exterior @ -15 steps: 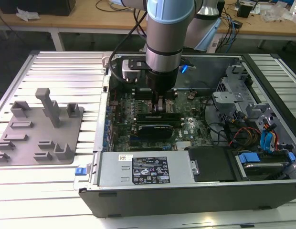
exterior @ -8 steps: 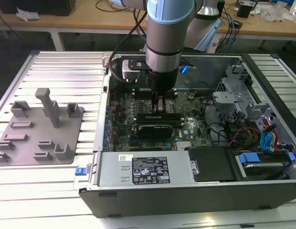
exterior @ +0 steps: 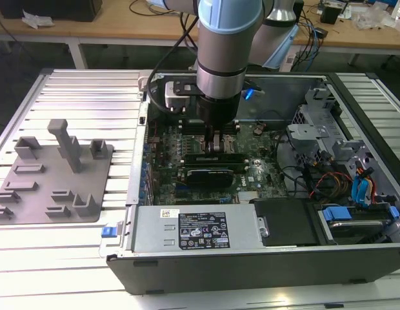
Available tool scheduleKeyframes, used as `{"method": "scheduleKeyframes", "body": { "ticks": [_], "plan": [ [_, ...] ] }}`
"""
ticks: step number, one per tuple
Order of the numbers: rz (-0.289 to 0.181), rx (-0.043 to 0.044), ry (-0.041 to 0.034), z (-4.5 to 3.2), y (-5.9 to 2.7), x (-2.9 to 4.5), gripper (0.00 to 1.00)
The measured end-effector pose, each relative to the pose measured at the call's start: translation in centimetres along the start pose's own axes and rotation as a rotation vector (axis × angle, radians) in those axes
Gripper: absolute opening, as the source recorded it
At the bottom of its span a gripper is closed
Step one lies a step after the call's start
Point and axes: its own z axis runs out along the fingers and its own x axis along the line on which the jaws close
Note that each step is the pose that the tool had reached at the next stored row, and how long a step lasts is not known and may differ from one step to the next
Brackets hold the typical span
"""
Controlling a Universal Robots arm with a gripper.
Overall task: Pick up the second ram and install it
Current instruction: 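Insert the second ram into the second slot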
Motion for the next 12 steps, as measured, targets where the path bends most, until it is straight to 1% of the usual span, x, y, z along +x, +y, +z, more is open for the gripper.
{"method": "scheduleKeyframes", "body": {
  "ticks": [5, 12],
  "plan": [
    [0.000, -0.0002, 0.0000, 0.18, 0.01, 0.01, 0.09],
    [0.000, -0.0001, -0.0004, 0.66, 0.02, 0.03, 0.09]
  ]
}}
